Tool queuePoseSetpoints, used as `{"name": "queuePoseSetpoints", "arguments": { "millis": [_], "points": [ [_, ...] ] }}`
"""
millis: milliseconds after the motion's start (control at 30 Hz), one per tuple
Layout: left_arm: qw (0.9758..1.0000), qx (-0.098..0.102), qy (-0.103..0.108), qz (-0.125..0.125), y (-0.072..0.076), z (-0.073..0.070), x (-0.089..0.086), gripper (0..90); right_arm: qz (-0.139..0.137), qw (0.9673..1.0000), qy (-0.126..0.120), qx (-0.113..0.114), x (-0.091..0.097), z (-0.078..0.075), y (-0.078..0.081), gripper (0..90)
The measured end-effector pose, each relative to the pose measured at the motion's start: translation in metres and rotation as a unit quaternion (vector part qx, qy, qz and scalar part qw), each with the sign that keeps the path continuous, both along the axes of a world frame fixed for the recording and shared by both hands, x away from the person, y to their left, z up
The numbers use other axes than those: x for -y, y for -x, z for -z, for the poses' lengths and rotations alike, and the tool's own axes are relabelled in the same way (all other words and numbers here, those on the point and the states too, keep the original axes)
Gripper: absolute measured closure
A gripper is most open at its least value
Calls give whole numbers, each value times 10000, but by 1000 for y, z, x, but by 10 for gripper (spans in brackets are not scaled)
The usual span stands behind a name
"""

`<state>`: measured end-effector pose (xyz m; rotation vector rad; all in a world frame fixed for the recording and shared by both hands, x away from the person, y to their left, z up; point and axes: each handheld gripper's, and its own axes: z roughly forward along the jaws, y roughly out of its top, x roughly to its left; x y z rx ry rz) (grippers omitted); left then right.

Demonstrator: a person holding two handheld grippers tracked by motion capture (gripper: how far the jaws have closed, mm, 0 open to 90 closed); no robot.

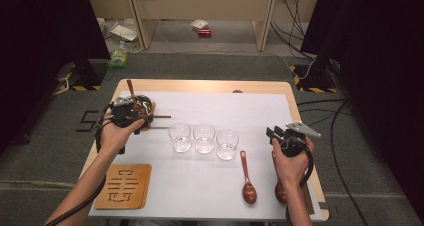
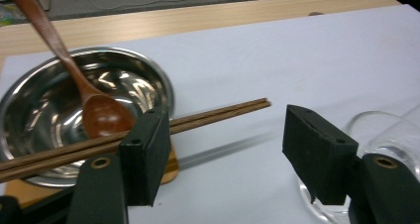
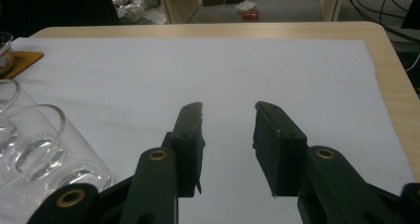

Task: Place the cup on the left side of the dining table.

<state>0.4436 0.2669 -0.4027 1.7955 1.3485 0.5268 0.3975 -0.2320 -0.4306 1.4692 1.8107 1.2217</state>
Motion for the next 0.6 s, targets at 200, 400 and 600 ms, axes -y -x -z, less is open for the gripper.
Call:
{"name": "queuePoseSetpoints", "arguments": {
  "millis": [200,400,600],
  "points": [
    [9997,-9,20,234,2,0,20,348,-42,10000,22,13,-1,0,0,638],
    [9989,-75,31,458,1,4,35,355,-34,10000,-1,-1,-1,0,1,636],
    [9981,-103,74,607,3,5,43,370,-16,10000,4,2,1,-1,2,635]
  ]
}}
